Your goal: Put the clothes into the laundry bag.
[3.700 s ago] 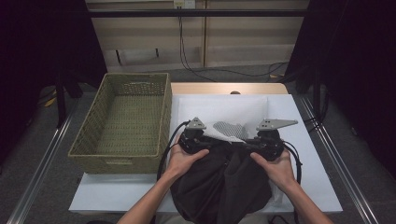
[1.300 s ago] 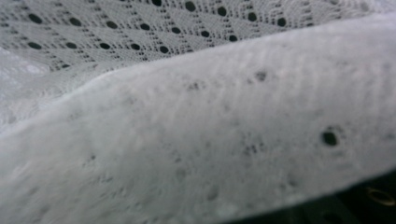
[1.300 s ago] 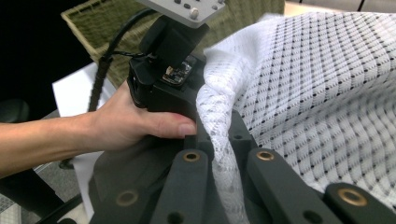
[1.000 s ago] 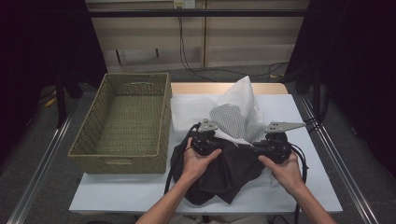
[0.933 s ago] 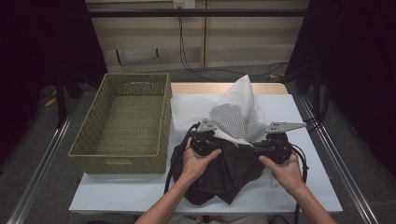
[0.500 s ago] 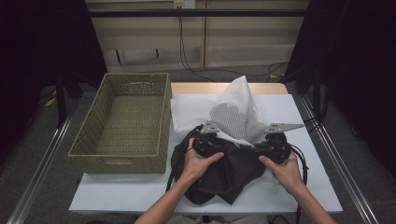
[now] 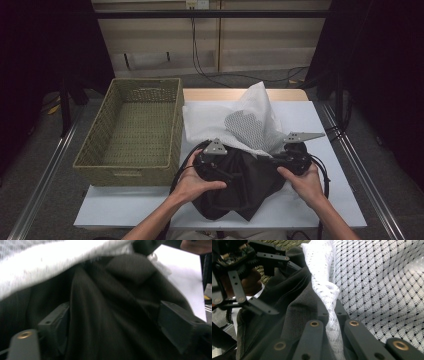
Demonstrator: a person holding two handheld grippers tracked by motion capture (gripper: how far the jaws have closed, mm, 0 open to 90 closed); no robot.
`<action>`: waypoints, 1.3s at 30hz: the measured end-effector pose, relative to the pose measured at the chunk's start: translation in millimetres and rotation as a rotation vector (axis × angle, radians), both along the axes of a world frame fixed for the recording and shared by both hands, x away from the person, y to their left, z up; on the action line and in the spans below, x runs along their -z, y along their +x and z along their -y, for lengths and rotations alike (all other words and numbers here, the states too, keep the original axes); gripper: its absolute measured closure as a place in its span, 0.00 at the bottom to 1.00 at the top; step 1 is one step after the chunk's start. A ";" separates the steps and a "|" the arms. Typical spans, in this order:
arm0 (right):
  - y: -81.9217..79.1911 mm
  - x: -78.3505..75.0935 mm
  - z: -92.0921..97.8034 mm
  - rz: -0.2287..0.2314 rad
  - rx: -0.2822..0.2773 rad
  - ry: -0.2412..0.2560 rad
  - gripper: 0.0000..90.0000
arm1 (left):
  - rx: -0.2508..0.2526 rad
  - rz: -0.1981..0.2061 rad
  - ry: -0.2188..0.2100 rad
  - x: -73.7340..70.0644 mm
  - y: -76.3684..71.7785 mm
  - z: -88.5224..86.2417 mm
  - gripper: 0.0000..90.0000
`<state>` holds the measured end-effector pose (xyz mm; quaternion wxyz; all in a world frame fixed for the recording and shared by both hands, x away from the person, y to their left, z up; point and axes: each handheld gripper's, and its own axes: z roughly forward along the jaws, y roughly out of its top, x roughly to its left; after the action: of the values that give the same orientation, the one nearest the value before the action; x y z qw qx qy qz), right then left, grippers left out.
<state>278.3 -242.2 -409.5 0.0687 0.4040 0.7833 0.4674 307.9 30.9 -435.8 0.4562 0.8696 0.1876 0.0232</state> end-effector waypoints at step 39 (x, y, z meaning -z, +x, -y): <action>3.0 -13.4 -17.7 0.018 -0.028 0.018 0.98 | 0.076 -0.002 0.026 8.7 -12.2 8.9 0.80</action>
<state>281.3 -224.5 -396.1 0.0658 0.3894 0.7840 0.4789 295.7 22.0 -444.5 0.4453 0.8819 0.1547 0.0076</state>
